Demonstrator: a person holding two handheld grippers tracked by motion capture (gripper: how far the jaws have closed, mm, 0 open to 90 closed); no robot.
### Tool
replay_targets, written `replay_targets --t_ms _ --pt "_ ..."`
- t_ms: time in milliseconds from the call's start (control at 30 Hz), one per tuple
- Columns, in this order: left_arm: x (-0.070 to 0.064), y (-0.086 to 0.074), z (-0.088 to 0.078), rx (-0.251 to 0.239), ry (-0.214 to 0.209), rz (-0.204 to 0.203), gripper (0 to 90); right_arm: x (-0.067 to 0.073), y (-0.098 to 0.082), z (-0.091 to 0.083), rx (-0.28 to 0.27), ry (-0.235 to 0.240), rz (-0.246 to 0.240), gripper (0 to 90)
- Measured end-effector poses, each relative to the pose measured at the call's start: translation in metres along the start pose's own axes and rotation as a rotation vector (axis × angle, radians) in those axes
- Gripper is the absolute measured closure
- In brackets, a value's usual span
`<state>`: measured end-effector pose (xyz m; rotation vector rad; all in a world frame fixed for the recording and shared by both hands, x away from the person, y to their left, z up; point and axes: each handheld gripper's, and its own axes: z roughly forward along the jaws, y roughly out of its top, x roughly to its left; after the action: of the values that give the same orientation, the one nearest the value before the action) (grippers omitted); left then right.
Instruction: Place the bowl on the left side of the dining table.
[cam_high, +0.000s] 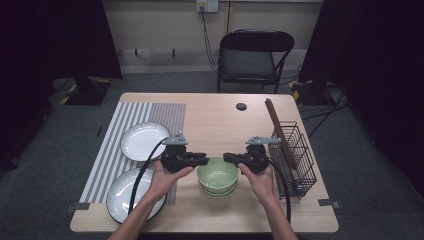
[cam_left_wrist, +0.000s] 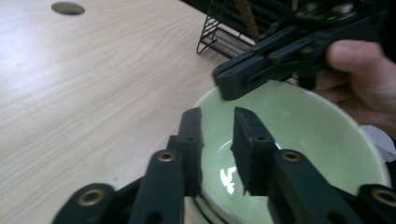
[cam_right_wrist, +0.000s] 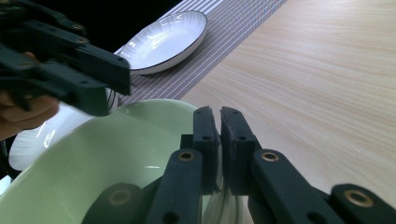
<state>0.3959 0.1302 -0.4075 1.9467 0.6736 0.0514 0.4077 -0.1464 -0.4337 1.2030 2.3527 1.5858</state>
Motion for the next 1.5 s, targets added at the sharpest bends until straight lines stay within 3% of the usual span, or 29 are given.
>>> replay_targets --t_ms 167,233,367,467,533,667,800,867,1000,1100,1167,1233,1333,1500 --pt "-0.023 0.001 -0.003 0.02 -0.089 0.057 64.7 0.0 0.0 0.0 -0.002 -0.002 0.0 85.5" --pt "-0.032 0.0 -0.005 0.015 -0.098 0.097 63.7 0.0 0.0 0.0 0.006 -0.007 -0.006 85.1" --pt "-0.046 -0.003 -0.002 0.033 -0.137 0.135 63.7 0.0 -0.001 0.002 0.022 -0.021 -0.007 83.5" --pt "-0.051 -0.005 0.005 0.063 -0.152 0.14 63.7 0.001 0.0 0.002 0.026 -0.029 -0.014 83.5" --pt "-0.053 -0.005 0.006 0.055 -0.172 0.137 64.1 0.0 0.0 0.001 0.025 -0.026 -0.015 83.5" --pt "-0.059 -0.003 0.013 0.084 -0.203 0.163 62.2 0.0 0.0 0.002 0.026 -0.026 -0.016 83.5" --pt "-0.064 -0.002 0.019 0.112 -0.203 0.19 65.2 0.0 0.0 0.002 0.024 -0.027 -0.02 83.5" --pt "-0.065 -0.003 0.022 0.114 -0.217 0.203 73.9 0.0 0.0 0.001 0.026 -0.027 -0.016 83.5" --pt "-0.068 -0.002 0.028 0.145 -0.194 0.221 78.9 0.0 0.0 0.001 0.026 -0.025 -0.018 83.5" --pt "-0.069 -0.001 0.031 0.177 -0.194 0.236 78.1 0.0 0.0 0.001 0.027 -0.023 -0.019 83.5" --pt "-0.07 -0.002 0.034 0.195 -0.196 0.214 76.1 0.0 0.0 0.001 0.027 -0.023 -0.021 83.5" --pt "-0.071 -0.002 0.035 0.216 -0.165 0.243 76.8 0.0 0.0 0.001 0.028 -0.023 -0.022 83.4" --pt "-0.07 -0.002 0.039 0.247 -0.171 0.239 78.1 -0.001 0.0 0.001 0.026 -0.02 -0.022 83.4" --pt "-0.072 -0.001 0.041 0.259 -0.168 0.25 80.3 0.0 0.0 0.001 0.029 -0.021 -0.025 82.8"
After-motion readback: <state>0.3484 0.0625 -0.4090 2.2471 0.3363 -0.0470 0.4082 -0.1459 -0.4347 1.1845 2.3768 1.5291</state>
